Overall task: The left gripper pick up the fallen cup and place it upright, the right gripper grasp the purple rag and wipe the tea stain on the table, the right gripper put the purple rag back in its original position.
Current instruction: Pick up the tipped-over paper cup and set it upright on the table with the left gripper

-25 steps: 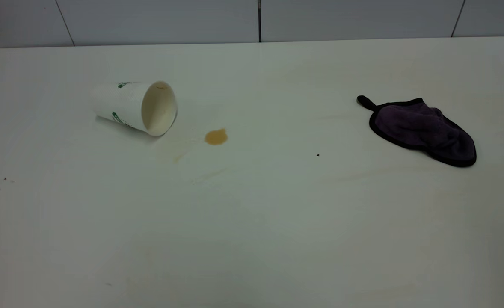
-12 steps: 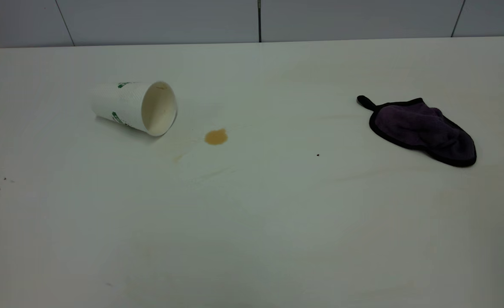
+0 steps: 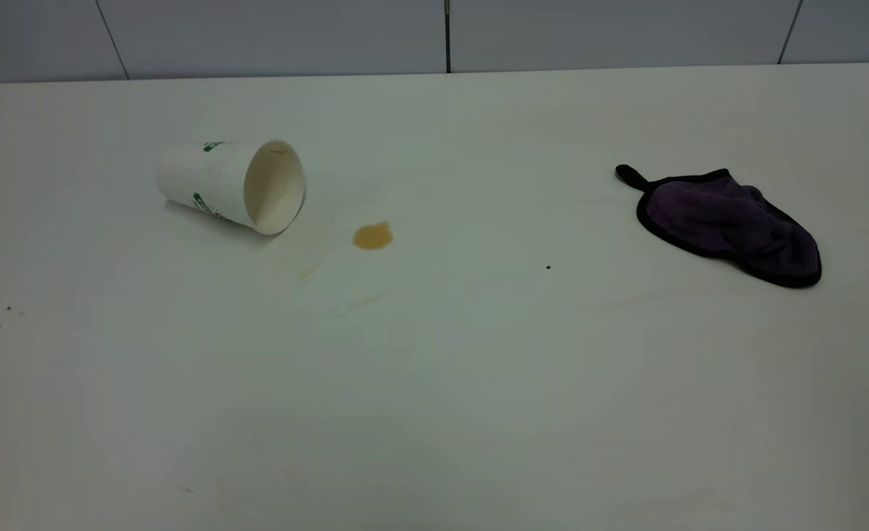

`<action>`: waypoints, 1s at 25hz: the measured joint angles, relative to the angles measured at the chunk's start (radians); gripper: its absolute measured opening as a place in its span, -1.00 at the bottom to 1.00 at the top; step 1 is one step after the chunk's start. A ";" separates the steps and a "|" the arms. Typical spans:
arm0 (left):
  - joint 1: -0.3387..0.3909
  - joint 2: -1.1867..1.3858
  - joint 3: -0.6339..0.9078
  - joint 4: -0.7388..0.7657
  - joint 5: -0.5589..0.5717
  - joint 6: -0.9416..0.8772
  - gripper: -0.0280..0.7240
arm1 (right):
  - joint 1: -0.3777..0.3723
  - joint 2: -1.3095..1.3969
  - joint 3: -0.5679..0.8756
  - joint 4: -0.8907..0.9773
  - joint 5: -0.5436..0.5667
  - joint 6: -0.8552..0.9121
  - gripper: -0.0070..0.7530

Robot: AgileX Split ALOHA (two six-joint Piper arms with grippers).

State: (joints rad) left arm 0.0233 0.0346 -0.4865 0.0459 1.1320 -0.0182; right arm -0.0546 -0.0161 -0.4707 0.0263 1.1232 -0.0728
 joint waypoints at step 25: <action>0.000 0.728 -0.258 0.137 -0.188 -0.066 0.09 | 0.000 0.000 0.000 0.000 0.000 0.000 -0.35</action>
State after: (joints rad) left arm 0.0233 0.7622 -0.7443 0.1831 0.9442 -0.0842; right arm -0.0546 -0.0161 -0.4707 0.0263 1.1232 -0.0728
